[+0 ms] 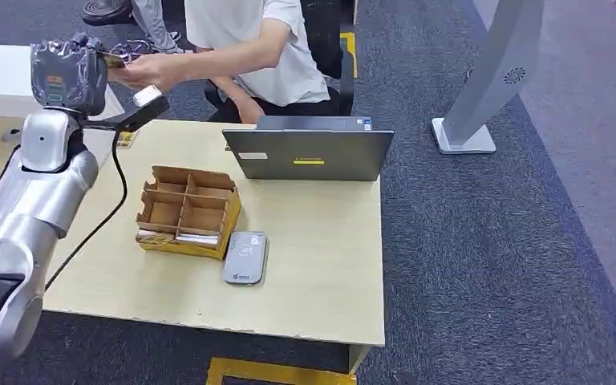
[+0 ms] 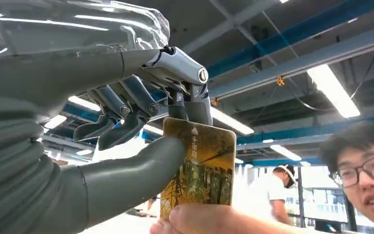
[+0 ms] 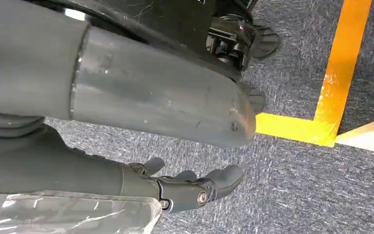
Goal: Pass the card to the sensor for recognition and then transmit it.
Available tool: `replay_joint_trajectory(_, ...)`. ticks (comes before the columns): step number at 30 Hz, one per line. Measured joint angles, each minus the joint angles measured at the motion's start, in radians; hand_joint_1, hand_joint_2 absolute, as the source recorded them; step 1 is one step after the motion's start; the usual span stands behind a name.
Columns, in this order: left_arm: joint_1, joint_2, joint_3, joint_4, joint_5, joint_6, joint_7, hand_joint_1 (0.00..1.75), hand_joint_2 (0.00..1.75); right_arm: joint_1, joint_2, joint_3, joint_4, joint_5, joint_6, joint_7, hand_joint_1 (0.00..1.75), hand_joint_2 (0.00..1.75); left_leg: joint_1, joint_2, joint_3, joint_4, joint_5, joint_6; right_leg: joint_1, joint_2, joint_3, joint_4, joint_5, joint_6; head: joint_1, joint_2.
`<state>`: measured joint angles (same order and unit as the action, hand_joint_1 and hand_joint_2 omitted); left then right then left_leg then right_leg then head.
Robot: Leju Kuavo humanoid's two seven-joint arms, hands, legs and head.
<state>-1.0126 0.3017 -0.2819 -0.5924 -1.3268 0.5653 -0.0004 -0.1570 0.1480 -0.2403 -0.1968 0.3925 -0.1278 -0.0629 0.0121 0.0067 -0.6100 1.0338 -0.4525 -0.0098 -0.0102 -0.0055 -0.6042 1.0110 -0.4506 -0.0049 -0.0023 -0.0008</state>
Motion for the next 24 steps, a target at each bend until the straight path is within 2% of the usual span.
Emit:
replay_joint_trajectory(18, -0.012, -0.012, 0.0, 0.049, 0.006, -0.001, 0.0, 1.75, 1.75, 0.0, 0.0, 0.008, 0.0, 0.0, 0.0, 0.0, 0.0, 0.0, 0.0, 0.002, -0.001, 0.0, 0.0, 0.0, 0.0, 0.002, -0.001, 0.0, 0.0, 0.0, 0.0, 0.0)
replay_joint_trajectory(19, -0.012, -0.012, 0.0, 0.049, 0.009, -0.001, -0.002, 0.0, 1.75, 0.0, 0.0, 0.008, 0.0, 0.0, 0.0, -0.002, 0.0, 0.0, 0.0, 0.002, -0.001, 0.0, 0.0, 0.0, 0.0, 0.002, -0.001, 0.0, 0.0, 0.0, 0.0, 0.0)
replay_joint_trajectory(24, -0.013, -0.014, 0.0, 0.049, 0.057, -0.022, -0.01, 0.0, 1.75, 0.0, 0.0, 0.008, 0.0, 0.0, -0.001, -0.004, 0.0, 0.0, 0.0, 0.001, -0.001, 0.0, 0.0, 0.0, 0.0, 0.001, -0.001, 0.0, 0.0, 0.0, 0.0, 0.0)
